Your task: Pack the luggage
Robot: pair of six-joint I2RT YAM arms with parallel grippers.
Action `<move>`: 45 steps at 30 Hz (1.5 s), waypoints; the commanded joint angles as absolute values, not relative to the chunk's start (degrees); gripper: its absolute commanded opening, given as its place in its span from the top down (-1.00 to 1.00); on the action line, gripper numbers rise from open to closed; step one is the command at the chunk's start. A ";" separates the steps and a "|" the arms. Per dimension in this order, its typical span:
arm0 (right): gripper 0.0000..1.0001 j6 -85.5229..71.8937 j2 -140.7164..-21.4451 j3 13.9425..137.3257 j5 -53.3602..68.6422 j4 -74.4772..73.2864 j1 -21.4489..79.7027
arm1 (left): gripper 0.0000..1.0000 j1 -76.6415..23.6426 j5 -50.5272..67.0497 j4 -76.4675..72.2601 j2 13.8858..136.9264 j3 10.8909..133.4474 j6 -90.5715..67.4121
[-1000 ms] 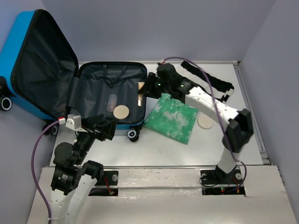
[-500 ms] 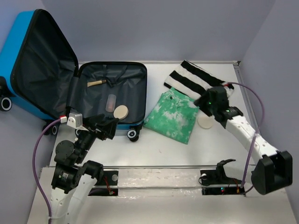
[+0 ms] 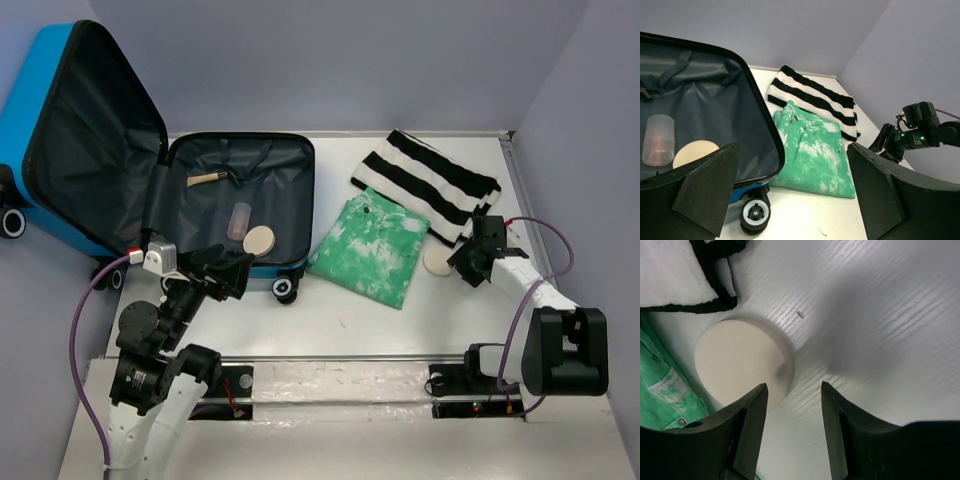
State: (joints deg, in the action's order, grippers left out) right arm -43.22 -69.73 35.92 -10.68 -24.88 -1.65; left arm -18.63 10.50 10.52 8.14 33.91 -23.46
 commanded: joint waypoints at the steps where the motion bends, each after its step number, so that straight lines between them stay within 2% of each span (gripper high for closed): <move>1: -0.01 -40.87 -72.41 36.74 -8.35 -18.29 -1.93 | -0.98 -18.54 11.51 8.00 7.82 35.24 -23.47; 4: 0.22 -40.78 -76.37 36.74 -7.03 -16.53 -1.93 | -0.98 -18.54 11.51 8.00 7.73 35.24 -23.55; 5: 0.43 -40.78 -77.77 36.56 -6.77 -15.57 -1.93 | -0.98 -18.54 11.43 8.00 7.91 35.24 -23.47; 8: 0.80 -40.96 -77.44 35.25 -7.29 -14.50 -1.93 | -0.98 -18.54 11.51 7.91 8.09 35.24 -23.55; 9: 0.83 -40.70 -75.08 34.98 -7.47 -14.76 -1.93 | -0.98 -18.54 11.51 8.00 8.17 35.24 -23.55; 14: 0.86 -38.85 -61.64 34.71 -7.48 -20.03 -1.93 | -0.98 -18.54 11.69 7.91 8.44 35.16 -23.55; 16: 0.86 -38.93 -55.24 36.38 -3.44 -23.10 -1.93 | -0.98 -18.54 11.78 7.91 8.61 35.16 -23.55; 19: 0.86 -41.21 -51.95 40.68 3.94 -24.08 1.04 | -0.98 -18.46 12.04 7.82 8.88 35.16 -23.55; 22: 0.86 -43.85 -55.09 46.21 3.96 -22.42 8.84 | -0.98 -18.19 12.39 7.65 9.67 35.07 -23.64; 23: 0.86 -45.16 -59.28 51.28 1.87 -21.02 16.36 | -0.98 -17.93 12.57 7.47 10.02 35.07 -23.56; 25: 0.86 -46.14 -65.36 57.19 1.32 -18.73 23.52 | -0.98 -17.75 12.74 7.47 10.37 35.07 -23.56; 26: 0.86 -46.66 -68.96 64.09 1.41 -16.37 29.56 | -0.98 -17.58 12.74 7.38 10.63 35.07 -23.55; 28: 0.86 -45.89 -81.17 72.73 2.02 -15.12 34.87 | -0.98 -17.23 12.92 7.47 10.98 34.98 -23.47; 29: 0.59 -45.18 -85.47 82.26 2.46 -15.12 38.63 | -0.98 -17.14 12.83 7.38 11.25 34.98 -23.47; 31: -0.03 -43.51 -96.70 91.71 6.49 -16.69 40.16 | -0.98 -17.05 12.66 7.56 11.77 35.07 -23.38; 32: -0.24 -43.42 -99.12 95.24 7.11 -17.57 40.17 | -0.98 -17.05 12.66 7.65 11.78 35.16 -23.47; 33: -0.57 -43.24 -100.53 97.88 5.73 -18.36 39.47 | -0.98 -17.05 12.74 7.65 11.69 35.16 -23.38; 35: -0.67 -43.06 -100.20 93.73 4.05 -18.46 37.54 | -0.98 -17.05 12.57 7.73 11.60 35.16 -23.29; 38: -0.67 -43.51 -95.80 84.15 2.29 -17.58 31.57 | -0.98 -17.14 13.01 7.38 11.08 35.07 -23.38; 39: -0.67 -43.59 -91.54 76.98 0.28 -16.97 29.90 | -0.98 -17.31 13.27 7.30 10.90 34.98 -23.38; 44: -0.67 -41.40 -78.51 58.15 -5.18 -17.13 20.76 | -0.98 -17.93 13.01 7.29 10.20 34.89 -23.38; 45: -0.73 -41.22 -75.27 55.40 -6.06 -17.57 19.87 | -0.98 -18.02 13.01 7.21 10.20 34.81 -23.47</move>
State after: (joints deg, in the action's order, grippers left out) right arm -43.27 -85.93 64.34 -1.15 -17.80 22.37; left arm -17.61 11.92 10.04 10.96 33.91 -23.46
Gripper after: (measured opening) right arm 0.832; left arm 0.990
